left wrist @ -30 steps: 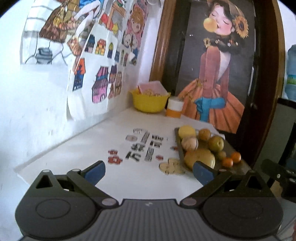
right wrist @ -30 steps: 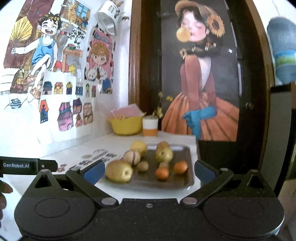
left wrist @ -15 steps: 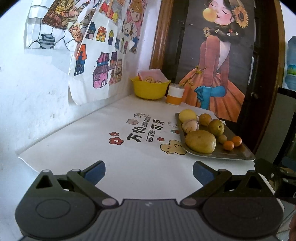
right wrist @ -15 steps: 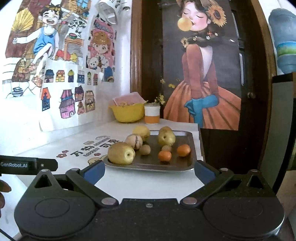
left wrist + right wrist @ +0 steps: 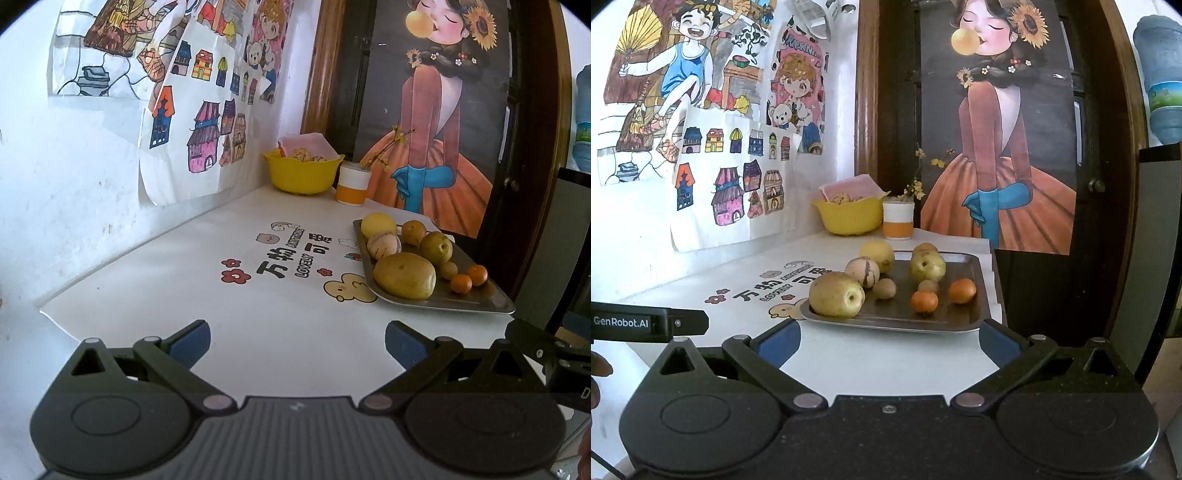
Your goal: Organize fruits
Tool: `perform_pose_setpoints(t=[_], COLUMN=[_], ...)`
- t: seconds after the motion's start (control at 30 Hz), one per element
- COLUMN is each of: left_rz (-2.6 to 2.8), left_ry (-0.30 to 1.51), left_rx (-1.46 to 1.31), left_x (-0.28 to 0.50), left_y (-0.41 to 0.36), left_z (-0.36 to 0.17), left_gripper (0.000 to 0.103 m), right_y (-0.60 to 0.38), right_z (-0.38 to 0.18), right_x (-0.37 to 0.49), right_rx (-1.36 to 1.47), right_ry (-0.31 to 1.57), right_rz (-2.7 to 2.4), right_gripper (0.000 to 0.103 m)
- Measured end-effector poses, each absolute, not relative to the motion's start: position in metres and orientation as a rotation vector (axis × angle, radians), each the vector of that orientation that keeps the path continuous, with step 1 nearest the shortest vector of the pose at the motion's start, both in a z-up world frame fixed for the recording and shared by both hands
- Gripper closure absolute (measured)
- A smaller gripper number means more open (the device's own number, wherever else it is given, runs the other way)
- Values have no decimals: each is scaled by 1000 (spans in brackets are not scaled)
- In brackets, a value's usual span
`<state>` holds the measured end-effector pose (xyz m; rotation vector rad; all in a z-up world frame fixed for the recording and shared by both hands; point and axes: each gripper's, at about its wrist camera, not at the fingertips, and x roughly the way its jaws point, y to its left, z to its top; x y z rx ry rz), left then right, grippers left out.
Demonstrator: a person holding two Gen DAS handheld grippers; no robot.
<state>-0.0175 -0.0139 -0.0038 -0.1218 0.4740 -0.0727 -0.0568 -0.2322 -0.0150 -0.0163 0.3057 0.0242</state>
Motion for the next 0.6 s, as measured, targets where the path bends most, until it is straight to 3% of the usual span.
perform_pose_setpoints(t=[0.6], left_rz=[-66], left_ry=[485], left_rx=[-131], left_x=[-16], left_y=[-11], left_z=[-7], left_gripper=[0], right_y=[-227], right_z=[-17], right_x=[-55], right_rx=[-32], right_ry=[318], right_rz=[30], right_gripper=[1])
